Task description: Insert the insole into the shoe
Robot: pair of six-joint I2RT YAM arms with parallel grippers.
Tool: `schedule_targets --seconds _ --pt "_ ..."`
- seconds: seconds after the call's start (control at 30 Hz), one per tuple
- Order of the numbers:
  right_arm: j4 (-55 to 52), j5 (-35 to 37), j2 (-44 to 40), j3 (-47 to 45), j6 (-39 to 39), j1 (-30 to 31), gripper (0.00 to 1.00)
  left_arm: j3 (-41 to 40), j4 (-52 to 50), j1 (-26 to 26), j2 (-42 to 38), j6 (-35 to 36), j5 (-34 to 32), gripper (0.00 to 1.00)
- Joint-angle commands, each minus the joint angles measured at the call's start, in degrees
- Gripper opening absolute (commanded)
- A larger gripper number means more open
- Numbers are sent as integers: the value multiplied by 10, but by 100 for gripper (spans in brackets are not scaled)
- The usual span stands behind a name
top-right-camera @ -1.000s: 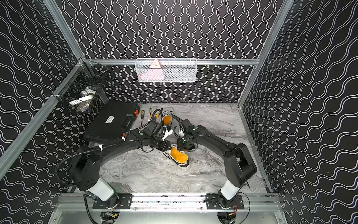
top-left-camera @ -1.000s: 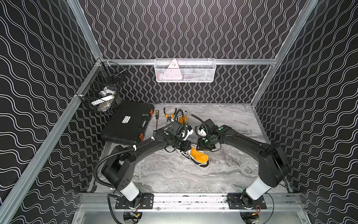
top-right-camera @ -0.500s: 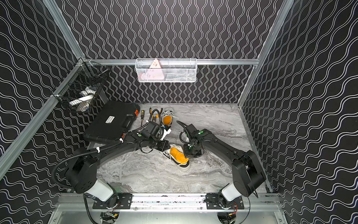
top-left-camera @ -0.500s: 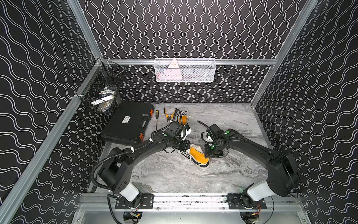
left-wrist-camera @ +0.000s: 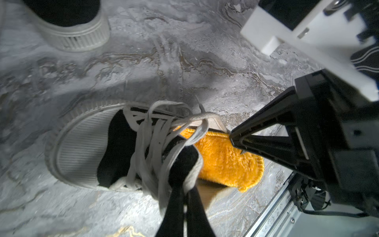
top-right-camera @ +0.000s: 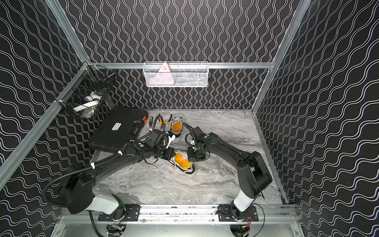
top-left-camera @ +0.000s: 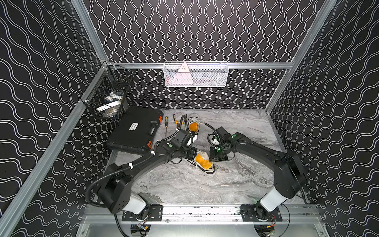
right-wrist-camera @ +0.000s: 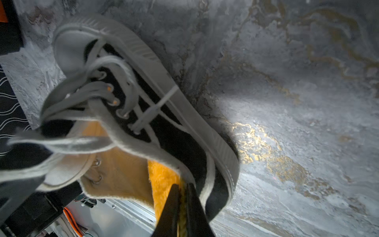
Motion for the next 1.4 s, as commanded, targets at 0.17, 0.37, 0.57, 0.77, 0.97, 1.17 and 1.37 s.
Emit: schedule_targets --seconds 0.17,0.37,0.57,0.77,0.97,1.17,1.37 --pt "36 24 78 74 -44 49 12 -81 14 1 -75 -132 -116 0" --pt "16 69 125 111 -57 79 12 -106 20 2 -85 -154 -147 0" --pt "0 100 90 92 -44 79 30 -115 30 1 -96 -162 -152 0" --pt "-40 130 45 71 -19 79 50 -106 34 2 -87 -157 -158 0" --pt "-32 74 44 72 -14 79 36 -98 42 1 -69 -147 -146 0" --pt "-10 22 69 102 3 82 19 -93 46 2 -71 -144 -143 0" --pt "-31 35 92 114 -17 92 14 -89 52 2 -79 -148 -140 0"
